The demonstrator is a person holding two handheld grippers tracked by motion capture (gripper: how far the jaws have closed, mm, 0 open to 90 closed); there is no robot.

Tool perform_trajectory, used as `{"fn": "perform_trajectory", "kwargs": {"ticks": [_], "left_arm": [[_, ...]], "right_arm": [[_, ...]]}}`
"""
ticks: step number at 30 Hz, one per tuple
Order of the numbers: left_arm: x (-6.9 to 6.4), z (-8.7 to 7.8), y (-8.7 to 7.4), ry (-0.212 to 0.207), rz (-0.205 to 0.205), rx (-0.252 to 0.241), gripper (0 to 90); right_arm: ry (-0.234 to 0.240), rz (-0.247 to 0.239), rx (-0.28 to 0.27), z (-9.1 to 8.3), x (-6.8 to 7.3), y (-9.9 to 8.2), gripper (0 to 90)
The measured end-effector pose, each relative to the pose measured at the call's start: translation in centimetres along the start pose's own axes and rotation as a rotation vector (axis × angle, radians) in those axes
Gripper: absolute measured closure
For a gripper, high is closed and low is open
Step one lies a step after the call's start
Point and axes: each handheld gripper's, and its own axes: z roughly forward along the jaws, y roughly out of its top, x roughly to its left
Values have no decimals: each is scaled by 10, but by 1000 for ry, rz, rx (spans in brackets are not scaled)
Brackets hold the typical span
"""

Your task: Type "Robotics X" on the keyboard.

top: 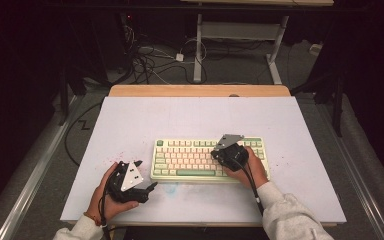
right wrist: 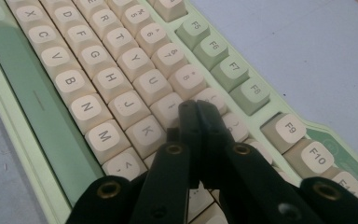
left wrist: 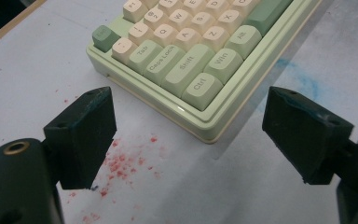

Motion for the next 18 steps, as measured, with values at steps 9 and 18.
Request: {"fn": "perform_trajectory", "kwargs": {"ticks": [9, 18], "left_arm": [[0, 0, 0, 3, -2, 3, 163], [0, 0, 0, 3, -2, 4, 163]], "right_arm": [[1, 21, -52, -11, 0, -1, 900], [3, 28, -102, -23, 0, 0, 900]]}}
